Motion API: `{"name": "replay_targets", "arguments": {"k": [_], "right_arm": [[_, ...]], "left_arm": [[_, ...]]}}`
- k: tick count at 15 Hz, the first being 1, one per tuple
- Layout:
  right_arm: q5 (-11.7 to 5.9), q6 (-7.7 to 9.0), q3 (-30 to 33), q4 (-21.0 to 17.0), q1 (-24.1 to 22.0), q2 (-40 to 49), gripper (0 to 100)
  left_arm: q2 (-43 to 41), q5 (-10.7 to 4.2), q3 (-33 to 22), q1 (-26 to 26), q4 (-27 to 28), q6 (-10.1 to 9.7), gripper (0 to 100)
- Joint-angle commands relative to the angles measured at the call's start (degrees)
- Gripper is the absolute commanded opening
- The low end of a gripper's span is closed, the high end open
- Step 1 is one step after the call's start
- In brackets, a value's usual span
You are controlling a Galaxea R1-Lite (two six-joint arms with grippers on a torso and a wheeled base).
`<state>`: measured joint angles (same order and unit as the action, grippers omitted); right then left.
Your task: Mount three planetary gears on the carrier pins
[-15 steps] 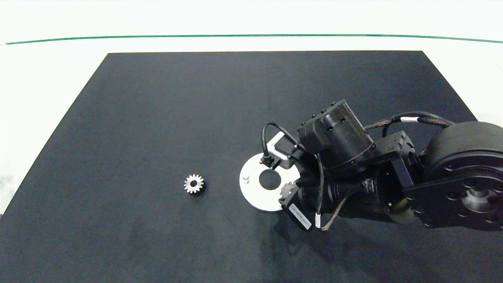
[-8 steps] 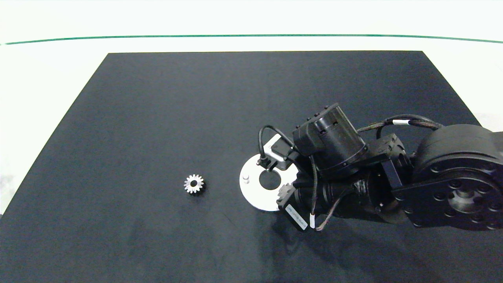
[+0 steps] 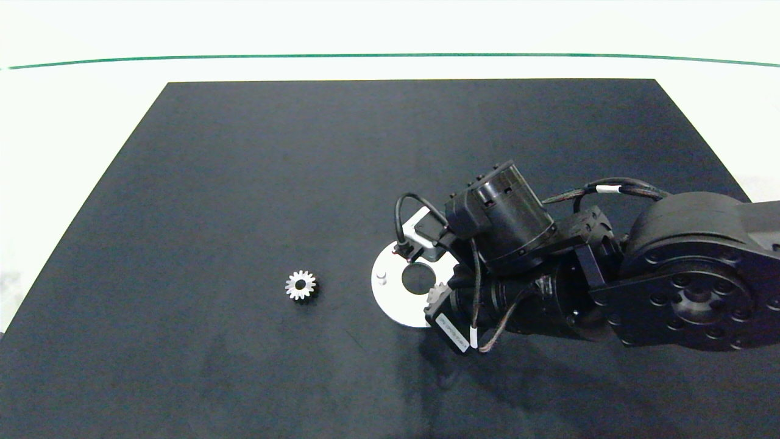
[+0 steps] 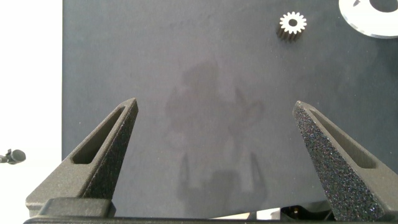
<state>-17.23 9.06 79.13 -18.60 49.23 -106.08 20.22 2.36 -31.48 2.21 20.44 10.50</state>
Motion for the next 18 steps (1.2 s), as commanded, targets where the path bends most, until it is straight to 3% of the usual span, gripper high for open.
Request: {"name": "replay_targets", "arguments": {"k": [1, 10, 11, 18], "right_arm": [[-0.09, 0.08, 0.15, -0.12, -0.09, -0.44, 4], [-0.09, -0.27, -0.20, -0.38, -0.09, -0.35, 4], [-0.09, -0.62, -0.29, -0.38, -0.09, -0.44, 100], [-0.09, -1.24, -0.29, -0.38, -0.09, -0.70, 100]], "left_arm": [[0.17, 0.01, -0.34, -0.01, 0.12, 0.05, 100], [0.08, 0.01, -0.96, -0.01, 0.12, -0.04, 100], [0.17, 0.01, -1.04, -0.01, 0.12, -0.04, 100], [0.08, 0.01, -1.04, 0.08, 0.21, -0.04, 100]]}}
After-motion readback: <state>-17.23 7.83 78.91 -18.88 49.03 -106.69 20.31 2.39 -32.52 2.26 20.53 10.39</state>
